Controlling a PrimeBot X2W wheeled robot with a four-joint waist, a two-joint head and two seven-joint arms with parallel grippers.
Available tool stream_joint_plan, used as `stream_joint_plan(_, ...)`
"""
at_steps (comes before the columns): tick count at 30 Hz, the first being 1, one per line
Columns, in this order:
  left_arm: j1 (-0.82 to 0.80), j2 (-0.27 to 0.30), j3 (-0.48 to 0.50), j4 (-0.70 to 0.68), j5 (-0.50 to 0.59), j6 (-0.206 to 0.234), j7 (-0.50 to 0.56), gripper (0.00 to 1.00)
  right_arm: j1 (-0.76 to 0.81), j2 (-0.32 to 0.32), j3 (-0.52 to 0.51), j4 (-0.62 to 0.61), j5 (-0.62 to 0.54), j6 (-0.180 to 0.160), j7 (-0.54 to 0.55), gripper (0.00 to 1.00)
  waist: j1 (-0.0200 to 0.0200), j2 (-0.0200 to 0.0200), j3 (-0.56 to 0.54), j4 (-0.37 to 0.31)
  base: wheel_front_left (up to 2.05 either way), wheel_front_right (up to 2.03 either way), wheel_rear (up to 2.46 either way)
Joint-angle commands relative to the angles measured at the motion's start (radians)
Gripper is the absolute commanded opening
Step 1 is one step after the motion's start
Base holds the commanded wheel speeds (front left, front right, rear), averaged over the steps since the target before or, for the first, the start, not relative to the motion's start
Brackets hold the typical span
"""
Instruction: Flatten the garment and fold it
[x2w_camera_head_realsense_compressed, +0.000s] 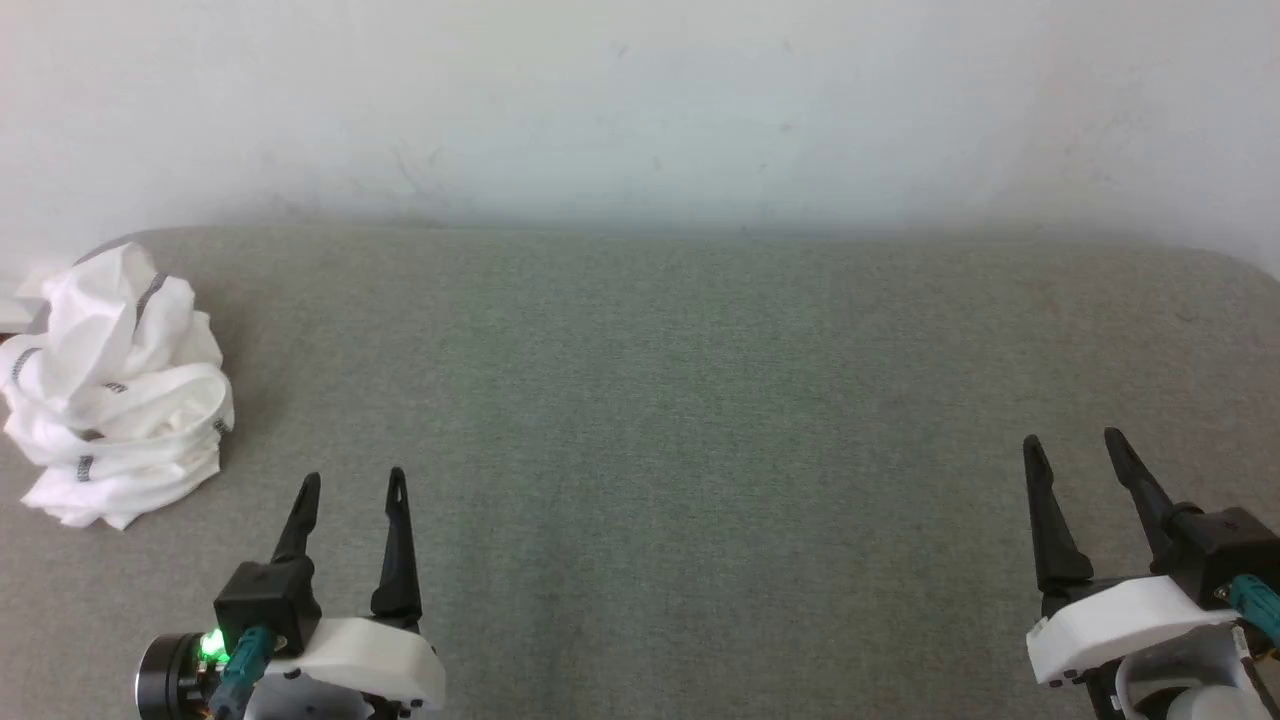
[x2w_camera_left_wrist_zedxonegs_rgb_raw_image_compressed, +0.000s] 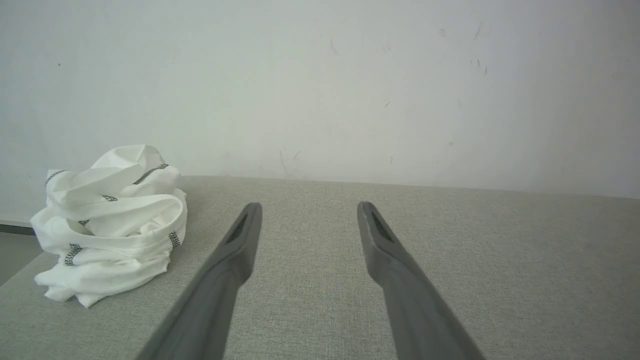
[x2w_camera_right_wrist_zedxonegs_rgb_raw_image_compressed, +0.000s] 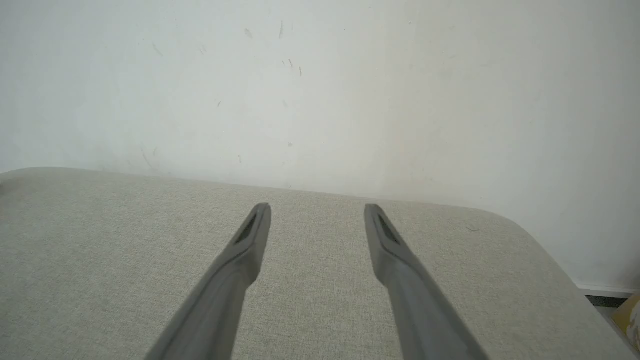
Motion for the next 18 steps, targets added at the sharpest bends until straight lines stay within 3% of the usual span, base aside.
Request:
stream_joint_plan(1,0.015,-0.001,0.006,-0.007,-0.007,0.010,-0.011,1.00,0.008,0.001,-0.003,0.001,0.005,0.000,-0.009,1.00,0.0000,0.0000,0.000,0.013,0.00,0.00,0.00)
stream_joint_plan(18,0.043,-0.002,0.022,-0.013,-0.031,0.021,-0.047,1.00,0.014,0.002,0.016,0.030,0.005,-0.001,-0.045,1.00,0.0000,0.0000,-0.005,0.140,0.00,0.00,0.00)
